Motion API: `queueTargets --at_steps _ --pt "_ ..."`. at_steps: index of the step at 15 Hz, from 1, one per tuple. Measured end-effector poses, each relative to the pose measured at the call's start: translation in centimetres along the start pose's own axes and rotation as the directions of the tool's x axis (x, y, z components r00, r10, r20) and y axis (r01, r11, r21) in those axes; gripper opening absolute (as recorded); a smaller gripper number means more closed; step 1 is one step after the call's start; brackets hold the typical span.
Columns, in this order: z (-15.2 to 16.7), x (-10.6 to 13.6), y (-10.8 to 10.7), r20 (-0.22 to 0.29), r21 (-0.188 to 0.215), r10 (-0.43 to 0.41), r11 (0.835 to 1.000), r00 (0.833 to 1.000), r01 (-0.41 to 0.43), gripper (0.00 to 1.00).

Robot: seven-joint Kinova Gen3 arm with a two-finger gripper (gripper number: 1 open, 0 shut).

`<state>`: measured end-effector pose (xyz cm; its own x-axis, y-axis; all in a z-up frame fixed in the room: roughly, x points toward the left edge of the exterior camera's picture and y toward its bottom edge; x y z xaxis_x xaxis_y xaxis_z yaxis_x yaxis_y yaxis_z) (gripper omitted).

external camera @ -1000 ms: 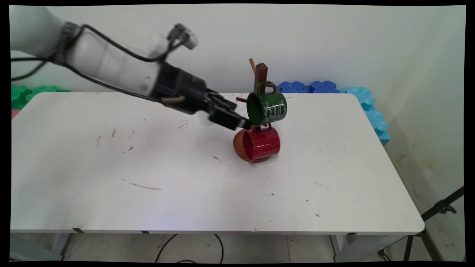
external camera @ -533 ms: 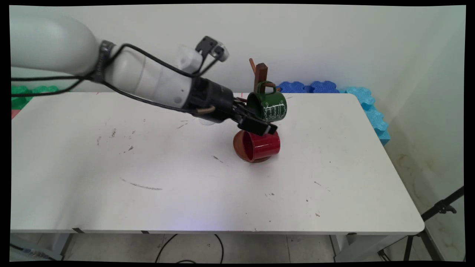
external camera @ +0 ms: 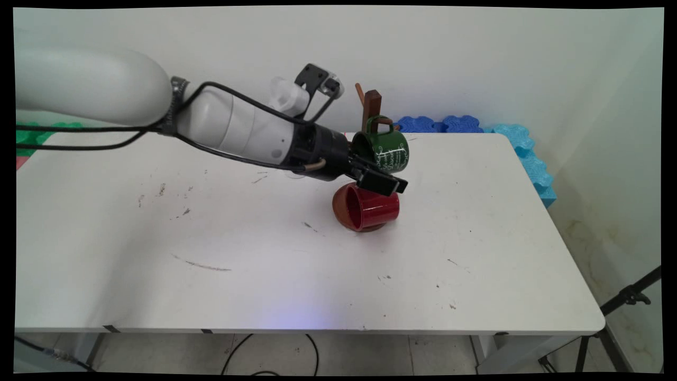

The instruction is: Pick up the green mug from the rack

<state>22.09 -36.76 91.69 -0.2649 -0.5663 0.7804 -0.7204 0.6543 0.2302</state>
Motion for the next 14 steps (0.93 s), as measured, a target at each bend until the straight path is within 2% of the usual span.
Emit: queueTargets --at_steps 7,8,14 --pt "1.2 -0.6 0.1 -0.034 0.006 -0.012 1.000 0.999 0.013 1.00" --pt "1.3 -0.7 0.1 -0.039 0.005 -0.013 1.000 0.999 0.013 0.00" --pt "1.4 -1.1 0.5 -0.063 -0.005 0.004 1.000 0.998 -0.005 0.00"
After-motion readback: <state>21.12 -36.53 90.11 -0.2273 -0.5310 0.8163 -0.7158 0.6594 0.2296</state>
